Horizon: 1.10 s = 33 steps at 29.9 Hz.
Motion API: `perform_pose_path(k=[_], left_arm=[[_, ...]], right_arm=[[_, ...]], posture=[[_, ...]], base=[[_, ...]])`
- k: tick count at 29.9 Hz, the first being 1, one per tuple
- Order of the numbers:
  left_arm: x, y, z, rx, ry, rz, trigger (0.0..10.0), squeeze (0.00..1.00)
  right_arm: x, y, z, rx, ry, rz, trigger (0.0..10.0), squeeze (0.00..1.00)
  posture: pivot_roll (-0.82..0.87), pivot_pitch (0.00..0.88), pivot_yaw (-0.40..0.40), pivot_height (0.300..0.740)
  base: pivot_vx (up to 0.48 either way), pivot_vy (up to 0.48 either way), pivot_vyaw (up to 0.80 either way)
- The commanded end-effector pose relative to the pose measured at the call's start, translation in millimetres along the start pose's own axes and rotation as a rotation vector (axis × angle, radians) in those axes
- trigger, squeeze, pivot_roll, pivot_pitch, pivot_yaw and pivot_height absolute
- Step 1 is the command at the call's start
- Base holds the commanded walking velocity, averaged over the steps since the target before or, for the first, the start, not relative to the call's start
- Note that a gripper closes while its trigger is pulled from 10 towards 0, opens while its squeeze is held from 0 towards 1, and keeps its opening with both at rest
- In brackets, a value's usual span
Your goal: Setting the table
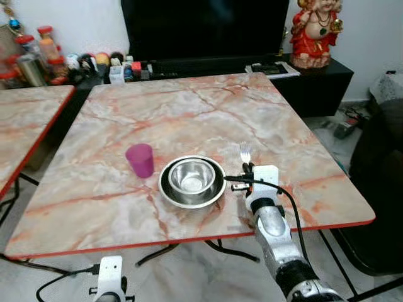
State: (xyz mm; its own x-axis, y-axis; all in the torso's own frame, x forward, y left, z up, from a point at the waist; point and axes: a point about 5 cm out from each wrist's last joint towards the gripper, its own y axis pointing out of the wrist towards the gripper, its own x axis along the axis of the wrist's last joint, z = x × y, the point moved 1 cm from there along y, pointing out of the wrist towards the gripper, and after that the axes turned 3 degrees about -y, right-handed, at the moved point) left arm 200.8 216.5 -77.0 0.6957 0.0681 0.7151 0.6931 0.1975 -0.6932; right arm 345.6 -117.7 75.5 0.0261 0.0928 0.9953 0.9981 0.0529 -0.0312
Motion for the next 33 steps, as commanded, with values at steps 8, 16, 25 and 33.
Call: perform_pose_path(k=[8, 16, 25, 33], left_arm=[[0, 0.1, 3.5, -0.006, 0.003, 0.006, 10.0, 0.00], [0, 0.2, 2.1, -0.005, 0.003, 0.008, 10.0, 0.00], [0, 0.1, 3.7, 0.001, -0.001, 0.009, 10.0, 0.00], [-2, -0.4, 5.9, 0.003, -0.002, 0.015, 10.0, 0.00]], right_arm=[[5, 12.1, -11.5, -0.088, -0.011, 0.078, 10.0, 0.00], [6, 20.0, -10.2, -0.049, 0.009, 0.134, 10.0, 0.00], [-3, 20.0, -4.0, -0.015, 0.014, 0.213, 10.0, 0.00], [-10, 18.5, -4.2, -0.032, 0.007, 0.267, 10.0, 0.00]], posture=[[0.03, 0.000, 0.054, 0.740], [0.04, 0.000, 0.042, 0.740], [0.05, 0.000, 0.042, 0.740], [0.05, 0.000, 0.045, 0.740]], base=[[0.000, 0.000, 0.00], [0.000, 0.000, 0.00], [0.000, 0.000, 0.00], [0.000, 0.000, 0.00]])
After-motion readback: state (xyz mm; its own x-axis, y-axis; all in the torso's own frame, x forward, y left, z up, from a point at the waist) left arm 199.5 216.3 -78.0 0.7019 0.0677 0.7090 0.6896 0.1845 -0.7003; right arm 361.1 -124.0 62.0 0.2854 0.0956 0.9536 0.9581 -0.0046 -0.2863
